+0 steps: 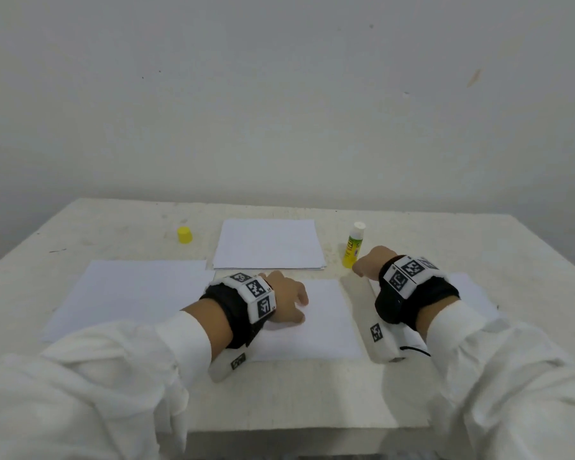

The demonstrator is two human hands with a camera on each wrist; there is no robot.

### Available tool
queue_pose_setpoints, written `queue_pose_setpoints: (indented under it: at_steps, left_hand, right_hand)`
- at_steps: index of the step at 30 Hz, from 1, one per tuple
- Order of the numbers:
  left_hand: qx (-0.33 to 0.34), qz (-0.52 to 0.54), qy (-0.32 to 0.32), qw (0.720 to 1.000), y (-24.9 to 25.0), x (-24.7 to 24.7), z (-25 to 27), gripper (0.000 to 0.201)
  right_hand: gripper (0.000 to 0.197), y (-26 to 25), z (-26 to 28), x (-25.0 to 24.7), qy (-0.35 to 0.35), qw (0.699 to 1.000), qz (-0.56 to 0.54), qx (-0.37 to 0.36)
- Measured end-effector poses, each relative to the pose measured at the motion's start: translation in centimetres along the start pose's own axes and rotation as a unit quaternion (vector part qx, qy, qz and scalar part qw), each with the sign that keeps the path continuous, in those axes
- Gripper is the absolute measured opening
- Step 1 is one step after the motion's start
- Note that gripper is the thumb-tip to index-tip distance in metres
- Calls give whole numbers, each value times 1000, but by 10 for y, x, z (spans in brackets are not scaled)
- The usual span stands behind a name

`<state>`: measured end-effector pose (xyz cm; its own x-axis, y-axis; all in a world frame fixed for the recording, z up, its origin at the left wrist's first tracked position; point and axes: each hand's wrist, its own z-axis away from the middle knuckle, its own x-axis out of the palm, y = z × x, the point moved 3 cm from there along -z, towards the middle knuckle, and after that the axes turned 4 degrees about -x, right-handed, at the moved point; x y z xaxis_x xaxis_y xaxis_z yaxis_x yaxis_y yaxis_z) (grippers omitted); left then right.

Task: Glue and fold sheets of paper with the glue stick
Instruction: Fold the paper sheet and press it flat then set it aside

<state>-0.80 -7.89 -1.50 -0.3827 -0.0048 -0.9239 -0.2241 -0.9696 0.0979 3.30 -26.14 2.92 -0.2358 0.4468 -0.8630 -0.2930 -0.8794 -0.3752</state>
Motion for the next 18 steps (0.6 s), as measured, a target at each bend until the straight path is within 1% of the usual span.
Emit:
queue_pose_setpoints:
  at_steps: [2, 4, 6, 9, 11, 12, 13, 14, 15, 16, 17, 18]
  left_hand:
    - [19, 69, 36, 997, -12, -7, 12, 37]
    - [22, 107, 65, 992, -33, -13, 27, 29]
    - [-17, 109, 62, 992, -67, -13, 41, 23]
    - [-117, 105, 44, 987, -128, -10, 62, 21]
    - [-172, 111, 40, 978, -167, -9, 77, 33]
    - [-193, 109, 40, 974, -183, -10, 86, 34]
    - [-216, 100, 33, 971, -198, -9, 95, 31]
    - [-234, 93, 27, 967, -211, -7, 103, 35]
    - [-250, 82, 18, 965, -225, -2, 107, 50]
    - [-257, 72, 11, 964, -236, 2, 111, 68]
    - [-260, 65, -5, 963, -244, 6, 113, 79]
    - [-257, 62, -18, 964, -249, 10, 113, 84]
  right_hand:
    - [13, -8, 10, 5, -20, 998, 43, -37]
    - [18, -28, 26, 16, -40, 993, 67, -89]
    - [22, -57, 35, 29, -60, 985, 78, -143]
    - [30, -106, 48, 52, -76, 973, 77, -206]
    - [30, -138, 52, 74, -87, 965, 94, -229]
    - [28, -153, 51, 85, -88, 960, 116, -239]
    - [24, -166, 53, 94, -85, 954, 141, -249]
    - [22, -177, 55, 102, -77, 950, 160, -257]
    - [23, -187, 54, 109, -68, 948, 170, -260]
    - [29, -194, 52, 116, -62, 949, 171, -258]
    - [37, -201, 51, 122, -57, 951, 171, -253]
    - [42, -206, 48, 129, -50, 952, 174, -248]
